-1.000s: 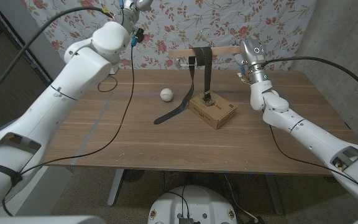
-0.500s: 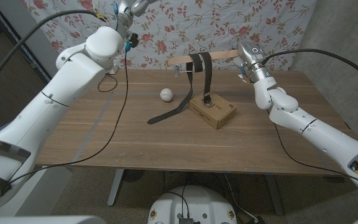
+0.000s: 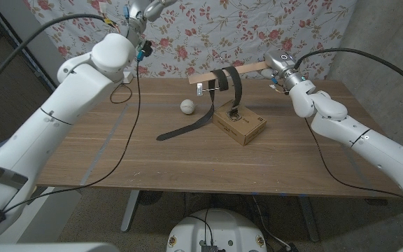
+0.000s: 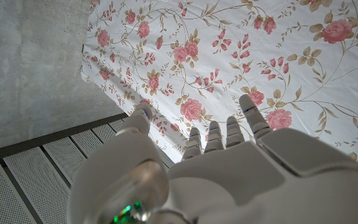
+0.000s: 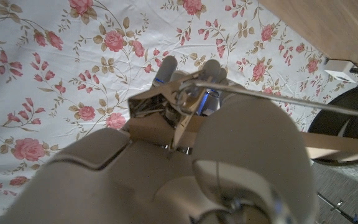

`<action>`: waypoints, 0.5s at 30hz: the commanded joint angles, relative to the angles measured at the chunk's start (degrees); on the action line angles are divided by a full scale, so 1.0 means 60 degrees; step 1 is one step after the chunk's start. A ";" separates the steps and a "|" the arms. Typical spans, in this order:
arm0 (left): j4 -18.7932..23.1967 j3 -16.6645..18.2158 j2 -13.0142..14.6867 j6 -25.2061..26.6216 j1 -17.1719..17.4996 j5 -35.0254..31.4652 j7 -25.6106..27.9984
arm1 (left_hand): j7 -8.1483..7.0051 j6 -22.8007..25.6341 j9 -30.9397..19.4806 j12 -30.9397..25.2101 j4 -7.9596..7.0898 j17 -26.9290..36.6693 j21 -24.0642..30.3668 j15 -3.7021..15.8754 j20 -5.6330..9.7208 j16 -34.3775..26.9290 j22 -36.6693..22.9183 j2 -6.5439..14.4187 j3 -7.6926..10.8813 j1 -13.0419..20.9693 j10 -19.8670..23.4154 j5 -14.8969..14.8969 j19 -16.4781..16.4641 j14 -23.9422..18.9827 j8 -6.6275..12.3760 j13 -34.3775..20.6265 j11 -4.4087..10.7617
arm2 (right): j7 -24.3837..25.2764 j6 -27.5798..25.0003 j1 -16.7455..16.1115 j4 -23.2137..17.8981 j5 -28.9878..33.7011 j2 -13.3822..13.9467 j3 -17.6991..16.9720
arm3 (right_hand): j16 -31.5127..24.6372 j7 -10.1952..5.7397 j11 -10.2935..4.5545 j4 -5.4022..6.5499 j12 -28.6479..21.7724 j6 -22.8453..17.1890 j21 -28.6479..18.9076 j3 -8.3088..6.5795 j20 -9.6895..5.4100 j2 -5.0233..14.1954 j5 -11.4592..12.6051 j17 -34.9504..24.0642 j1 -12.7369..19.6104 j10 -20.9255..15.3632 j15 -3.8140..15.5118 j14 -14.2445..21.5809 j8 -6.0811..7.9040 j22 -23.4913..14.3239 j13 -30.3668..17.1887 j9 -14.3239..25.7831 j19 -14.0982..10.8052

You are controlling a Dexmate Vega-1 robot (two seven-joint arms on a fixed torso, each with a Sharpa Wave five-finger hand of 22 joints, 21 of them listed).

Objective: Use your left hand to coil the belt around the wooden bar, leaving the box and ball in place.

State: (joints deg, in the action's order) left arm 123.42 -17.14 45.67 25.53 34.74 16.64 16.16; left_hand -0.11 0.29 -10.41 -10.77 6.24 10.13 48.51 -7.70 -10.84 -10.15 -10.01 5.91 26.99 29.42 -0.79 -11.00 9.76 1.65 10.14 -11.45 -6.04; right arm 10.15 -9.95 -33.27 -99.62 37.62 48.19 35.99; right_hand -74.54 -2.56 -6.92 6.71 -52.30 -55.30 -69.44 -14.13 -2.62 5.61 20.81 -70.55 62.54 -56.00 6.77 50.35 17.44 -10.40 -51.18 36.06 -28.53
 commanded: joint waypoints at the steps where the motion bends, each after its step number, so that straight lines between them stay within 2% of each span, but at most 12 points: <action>1: 0.0195 0.0229 0.0128 0.0019 0.0314 0.0126 0.0006 | -0.0003 -0.0008 0.0004 -0.0062 0.0025 -0.0011 -0.0040 0.0018 -0.0032 -0.0040 -0.0031 0.0044 -0.0040 -0.0070 -0.0081 -0.0003 0.0048 0.0079 0.0047 -0.0019 -0.0031 | -0.1874 0.0065 0.0203 -0.0374 -0.0332 0.0287 -0.0059 | -0.0045 -0.0093 0.0121 -0.0008 0.0001 -0.0183 0.0053 0.0048 -0.1441 0.0372 0.0076 -0.0018 0.0362 -0.0040 0.0937 0.0014 0.0012 -0.0004 -0.0001 0.0001 -0.0113; 15: 0.0459 0.0450 0.0287 0.0132 0.0520 0.0260 0.0039 | -0.0006 -0.0013 0.0004 -0.0085 0.0072 -0.0020 -0.0090 0.0032 -0.0034 -0.0060 -0.0035 0.0064 -0.0060 -0.0080 -0.0098 -0.0005 0.0028 0.0085 0.0057 -0.0006 -0.0048 | -0.3560 0.0018 0.0645 -0.0366 -0.0397 0.0330 0.0191 | -0.0037 -0.0042 0.0139 0.0010 0.0001 -0.0183 0.0097 0.0090 -0.1428 0.0382 0.0107 -0.0020 0.0415 -0.0035 0.0937 0.0008 -0.0023 0.0001 -0.0009 0.0033 -0.0157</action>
State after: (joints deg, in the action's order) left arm 125.03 -15.43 46.73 25.78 36.84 17.56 16.20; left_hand -0.10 0.29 -10.41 -11.05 6.48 9.86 48.08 -7.54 -10.84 -10.15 -10.00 6.14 26.75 29.19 -1.09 -11.00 9.75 1.98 10.14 -11.45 -6.35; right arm -3.15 -9.74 -31.43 -101.67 35.65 49.84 35.85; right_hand -74.54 -2.46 -6.43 6.77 -52.31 -55.40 -68.99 -13.72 -2.82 5.75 21.30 -70.55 62.85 -56.29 6.77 50.35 17.07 -10.41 -50.99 35.94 -28.83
